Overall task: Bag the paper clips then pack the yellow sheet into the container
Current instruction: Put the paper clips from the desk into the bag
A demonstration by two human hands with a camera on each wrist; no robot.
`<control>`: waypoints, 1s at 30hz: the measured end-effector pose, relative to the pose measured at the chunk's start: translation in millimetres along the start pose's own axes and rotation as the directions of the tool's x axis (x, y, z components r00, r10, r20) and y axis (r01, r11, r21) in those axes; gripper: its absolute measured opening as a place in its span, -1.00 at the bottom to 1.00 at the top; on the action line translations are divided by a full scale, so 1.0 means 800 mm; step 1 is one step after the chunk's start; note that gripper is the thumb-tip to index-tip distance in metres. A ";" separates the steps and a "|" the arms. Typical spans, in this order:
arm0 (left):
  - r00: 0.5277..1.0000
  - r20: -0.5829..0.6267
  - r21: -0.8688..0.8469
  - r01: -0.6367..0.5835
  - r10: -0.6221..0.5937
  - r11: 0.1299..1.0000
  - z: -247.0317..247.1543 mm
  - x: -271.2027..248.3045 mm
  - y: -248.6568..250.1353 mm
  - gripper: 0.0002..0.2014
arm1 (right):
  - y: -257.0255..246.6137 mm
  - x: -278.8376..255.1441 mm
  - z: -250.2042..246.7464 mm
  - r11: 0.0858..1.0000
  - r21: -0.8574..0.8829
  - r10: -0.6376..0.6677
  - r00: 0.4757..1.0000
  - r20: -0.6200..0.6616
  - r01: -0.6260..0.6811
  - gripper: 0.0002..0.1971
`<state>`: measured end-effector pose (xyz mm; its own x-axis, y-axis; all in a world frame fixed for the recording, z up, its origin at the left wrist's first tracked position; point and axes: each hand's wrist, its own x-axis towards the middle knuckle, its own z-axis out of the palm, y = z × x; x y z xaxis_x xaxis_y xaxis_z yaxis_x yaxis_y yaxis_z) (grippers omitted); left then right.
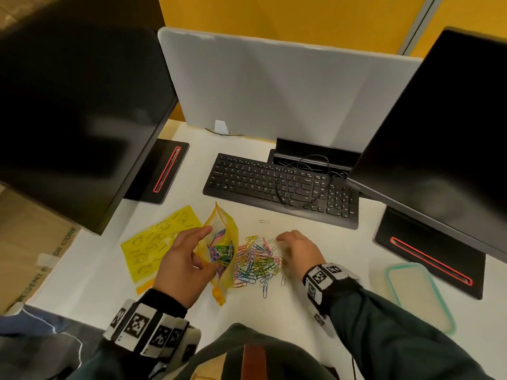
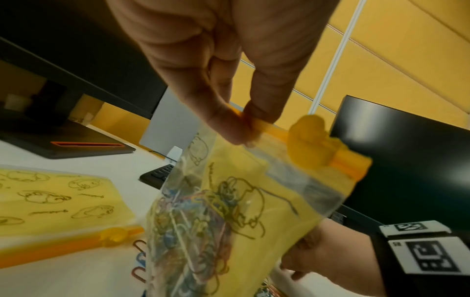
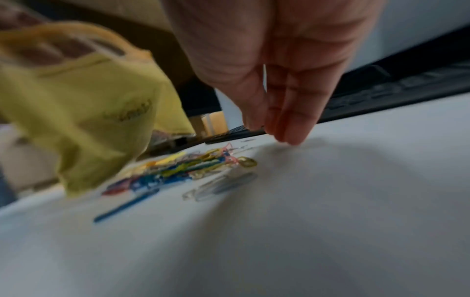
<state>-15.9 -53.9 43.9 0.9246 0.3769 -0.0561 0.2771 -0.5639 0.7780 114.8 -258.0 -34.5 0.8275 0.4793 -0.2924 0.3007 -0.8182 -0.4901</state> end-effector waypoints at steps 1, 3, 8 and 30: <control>1.000 -0.009 0.002 0.004 -0.004 1.000 -0.002 0.000 -0.001 -0.37 | -0.006 0.008 0.002 0.996 -0.057 -0.072 0.997 0.033 0.073 -0.56; 1.000 -0.025 0.003 0.013 -0.013 1.000 -0.005 0.000 -0.003 -0.37 | -0.019 0.027 0.005 0.975 -0.132 -0.165 0.980 0.113 0.179 -0.45; 0.995 -0.085 -0.008 0.052 -0.053 0.999 -0.019 -0.002 -0.008 -0.37 | -0.040 0.054 0.001 0.951 -0.222 -0.170 0.964 0.205 0.215 -0.36; 1.000 -0.019 0.020 0.007 -0.007 1.000 -0.002 -0.011 0.001 -0.39 | -0.025 0.017 0.011 0.930 -0.293 -0.159 0.963 0.219 0.220 -0.72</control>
<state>-24.4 -56.8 46.1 0.9174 0.3948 -0.0493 0.2888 -0.5755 0.7651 116.2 -232.0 -35.6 0.6453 0.6608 -0.3833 0.6010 -0.7489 -0.2793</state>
